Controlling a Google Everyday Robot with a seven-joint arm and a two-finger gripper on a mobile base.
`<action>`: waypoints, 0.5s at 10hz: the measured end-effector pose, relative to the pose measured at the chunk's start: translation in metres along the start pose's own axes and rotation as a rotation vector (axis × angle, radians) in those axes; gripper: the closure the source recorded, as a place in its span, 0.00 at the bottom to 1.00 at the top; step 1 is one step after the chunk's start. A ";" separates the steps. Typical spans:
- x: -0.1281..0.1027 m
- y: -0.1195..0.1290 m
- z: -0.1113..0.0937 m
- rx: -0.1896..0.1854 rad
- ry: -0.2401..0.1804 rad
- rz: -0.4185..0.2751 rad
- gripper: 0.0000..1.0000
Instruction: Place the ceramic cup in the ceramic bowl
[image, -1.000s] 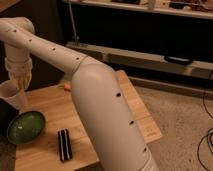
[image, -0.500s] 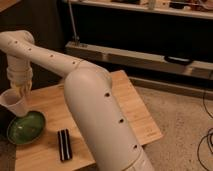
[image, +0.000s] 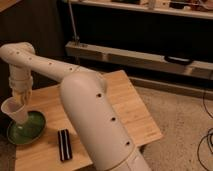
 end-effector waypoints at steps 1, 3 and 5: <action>0.000 0.001 0.011 0.006 -0.009 -0.013 1.00; 0.001 0.004 0.032 0.017 -0.026 -0.039 0.90; 0.002 0.006 0.056 0.034 -0.048 -0.076 0.69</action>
